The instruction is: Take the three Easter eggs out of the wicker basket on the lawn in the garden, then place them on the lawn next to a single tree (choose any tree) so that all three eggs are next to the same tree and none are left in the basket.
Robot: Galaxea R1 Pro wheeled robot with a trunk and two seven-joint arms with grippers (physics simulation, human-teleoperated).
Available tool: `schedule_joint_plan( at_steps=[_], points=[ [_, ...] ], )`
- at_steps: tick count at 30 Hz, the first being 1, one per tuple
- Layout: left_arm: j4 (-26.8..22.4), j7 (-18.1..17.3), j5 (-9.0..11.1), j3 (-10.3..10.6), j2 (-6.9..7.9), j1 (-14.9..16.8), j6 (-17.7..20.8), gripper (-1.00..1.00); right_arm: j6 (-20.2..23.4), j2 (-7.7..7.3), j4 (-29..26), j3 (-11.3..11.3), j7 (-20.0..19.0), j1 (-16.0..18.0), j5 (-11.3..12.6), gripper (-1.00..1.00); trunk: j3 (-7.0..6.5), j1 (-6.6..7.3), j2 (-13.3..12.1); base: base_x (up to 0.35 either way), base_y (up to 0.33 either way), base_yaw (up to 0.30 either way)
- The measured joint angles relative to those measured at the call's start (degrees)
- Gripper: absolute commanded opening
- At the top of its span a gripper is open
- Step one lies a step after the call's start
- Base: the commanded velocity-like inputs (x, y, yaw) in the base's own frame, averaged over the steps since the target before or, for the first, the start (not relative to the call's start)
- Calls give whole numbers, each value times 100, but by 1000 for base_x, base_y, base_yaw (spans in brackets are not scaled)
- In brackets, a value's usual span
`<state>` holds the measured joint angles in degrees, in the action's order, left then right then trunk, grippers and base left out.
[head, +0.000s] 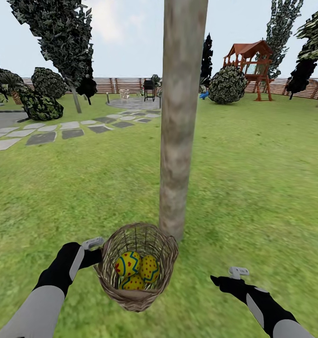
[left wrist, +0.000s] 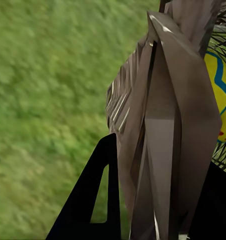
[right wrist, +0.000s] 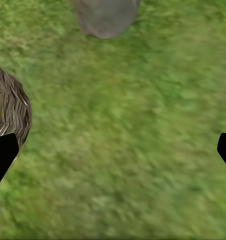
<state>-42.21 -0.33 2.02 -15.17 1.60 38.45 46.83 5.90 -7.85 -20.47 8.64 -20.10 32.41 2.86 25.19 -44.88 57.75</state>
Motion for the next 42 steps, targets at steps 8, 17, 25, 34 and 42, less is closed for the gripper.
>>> schedule_joint_plan(
  at_steps=[8, 17, 25, 34, 42],
  points=[
    [0, 0, 1, 0, 0, 0, 0, -100, 0, 0, 0, 0, 0, 0, 0, 100, 144, -176, 321, 0, 0, 0],
    [5, 0, 4, 0, 0, 0, 0, -100, 0, 0, 0, 0, 0, 0, 0, 100, 306, -374, 682, 0, 0, 0],
    [5, 0, 2, 0, 0, 0, 0, -100, 6, 9, 155, -6, -16, 0, -1, 100, 449, -549, 1004, 0, 0, 0],
    [9, 8, -6, 0, 0, 0, 0, -100, -28, 1, 176, 2, -11, 0, 8, 100, 611, -747, 1365, 0, 0, 0],
    [0, 8, -2, 0, 0, 0, 9, -100, -35, 1, 167, 2, -11, 0, 8, 100, 755, -923, 1686, 0, 0, 0]
  ],
)
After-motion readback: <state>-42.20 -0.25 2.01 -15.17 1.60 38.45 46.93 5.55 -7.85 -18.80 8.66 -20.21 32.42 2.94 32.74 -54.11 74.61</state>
